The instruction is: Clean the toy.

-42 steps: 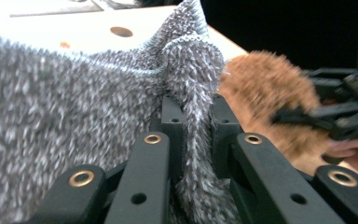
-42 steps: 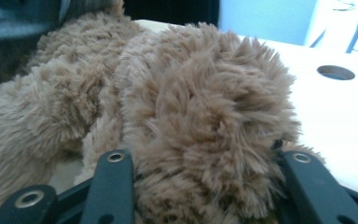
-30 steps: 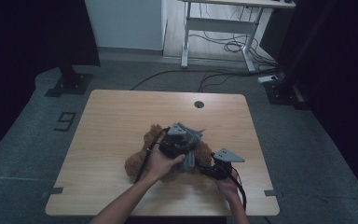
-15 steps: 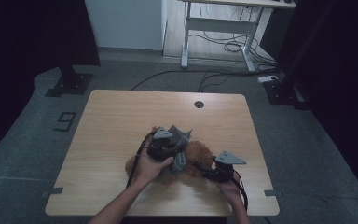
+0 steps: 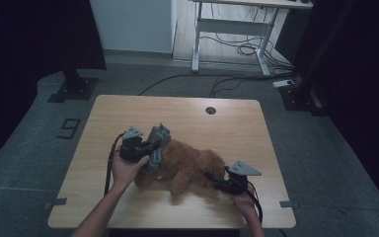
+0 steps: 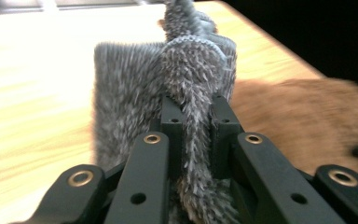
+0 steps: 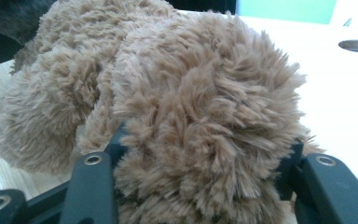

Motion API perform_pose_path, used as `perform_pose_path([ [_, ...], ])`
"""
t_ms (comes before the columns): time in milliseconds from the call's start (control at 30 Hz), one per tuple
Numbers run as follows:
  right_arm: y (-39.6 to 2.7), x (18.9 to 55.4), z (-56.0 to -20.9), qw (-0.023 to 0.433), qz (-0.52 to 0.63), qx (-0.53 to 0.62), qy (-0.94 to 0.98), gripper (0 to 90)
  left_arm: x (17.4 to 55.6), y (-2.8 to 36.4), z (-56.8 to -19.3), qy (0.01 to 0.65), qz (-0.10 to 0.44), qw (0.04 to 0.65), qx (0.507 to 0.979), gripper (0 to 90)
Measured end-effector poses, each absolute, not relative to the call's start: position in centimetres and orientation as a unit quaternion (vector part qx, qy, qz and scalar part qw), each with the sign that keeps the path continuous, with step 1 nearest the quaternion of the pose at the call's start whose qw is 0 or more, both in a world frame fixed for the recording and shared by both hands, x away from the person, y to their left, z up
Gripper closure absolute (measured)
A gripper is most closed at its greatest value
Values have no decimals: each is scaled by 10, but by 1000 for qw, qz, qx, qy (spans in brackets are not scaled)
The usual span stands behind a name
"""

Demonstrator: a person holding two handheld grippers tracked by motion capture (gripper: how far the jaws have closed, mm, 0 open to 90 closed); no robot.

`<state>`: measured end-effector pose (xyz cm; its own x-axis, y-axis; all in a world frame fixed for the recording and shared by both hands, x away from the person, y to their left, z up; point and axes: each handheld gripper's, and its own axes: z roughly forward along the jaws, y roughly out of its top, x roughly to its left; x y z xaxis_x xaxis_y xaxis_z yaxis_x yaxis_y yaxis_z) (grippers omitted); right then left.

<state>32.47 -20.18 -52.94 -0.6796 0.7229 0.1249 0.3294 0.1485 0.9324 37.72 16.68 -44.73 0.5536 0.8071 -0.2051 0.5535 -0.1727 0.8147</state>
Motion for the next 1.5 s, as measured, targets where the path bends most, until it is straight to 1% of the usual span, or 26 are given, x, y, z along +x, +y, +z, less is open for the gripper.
perform_pose_path([
  [33, -203, 325, -530, 178, 546, 359, 736, 435, 379, 172, -453, 460, 135, 448, 755, 799],
  [167, -206, 324, -531, 174, 545, 355, 739, 435, 385, 180, -487, 469, 72, 436, 764, 799],
  [267, -206, 324, -531, 174, 546, 356, 738, 435, 385, 181, -497, 477, 63, 442, 757, 799],
  [367, -206, 323, -531, 173, 545, 356, 739, 435, 387, 184, -494, 483, 84, 415, 766, 799],
  [433, -207, 323, -531, 173, 545, 356, 739, 435, 386, 187, -491, 486, 92, 411, 766, 799],
  [500, -208, 324, -532, 172, 545, 355, 740, 434, 383, 195, -476, 483, 104, 425, 759, 799],
  [600, -208, 324, -531, 171, 544, 356, 740, 433, 377, 189, -453, 462, 108, 455, 753, 799],
  [700, -207, 325, -531, 171, 544, 358, 739, 432, 370, 169, -430, 429, 105, 479, 759, 798],
  [800, -207, 325, -531, 171, 544, 360, 738, 431, 363, 141, -412, 394, 108, 489, 771, 797],
  [967, -208, 325, -531, 167, 544, 362, 738, 430, 357, 86, -400, 347, 100, 489, 794, 797],
  [1167, -208, 325, -531, 166, 546, 363, 737, 429, 355, 16, -412, 306, 76, 471, 824, 797],
  [1300, -207, 325, -531, 170, 544, 362, 738, 427, 356, -18, -429, 292, 69, 445, 844, 796],
  [1367, -207, 324, -531, 170, 544, 362, 738, 426, 358, -27, -439, 289, 79, 425, 854, 795],
  [1433, -208, 324, -531, 171, 541, 362, 740, 424, 359, -25, -445, 298, 70, 429, 850, 795],
  [1500, -208, 324, -532, 169, 541, 363, 739, 424, 359, -19, -445, 302, 74, 431, 847, 796],
])
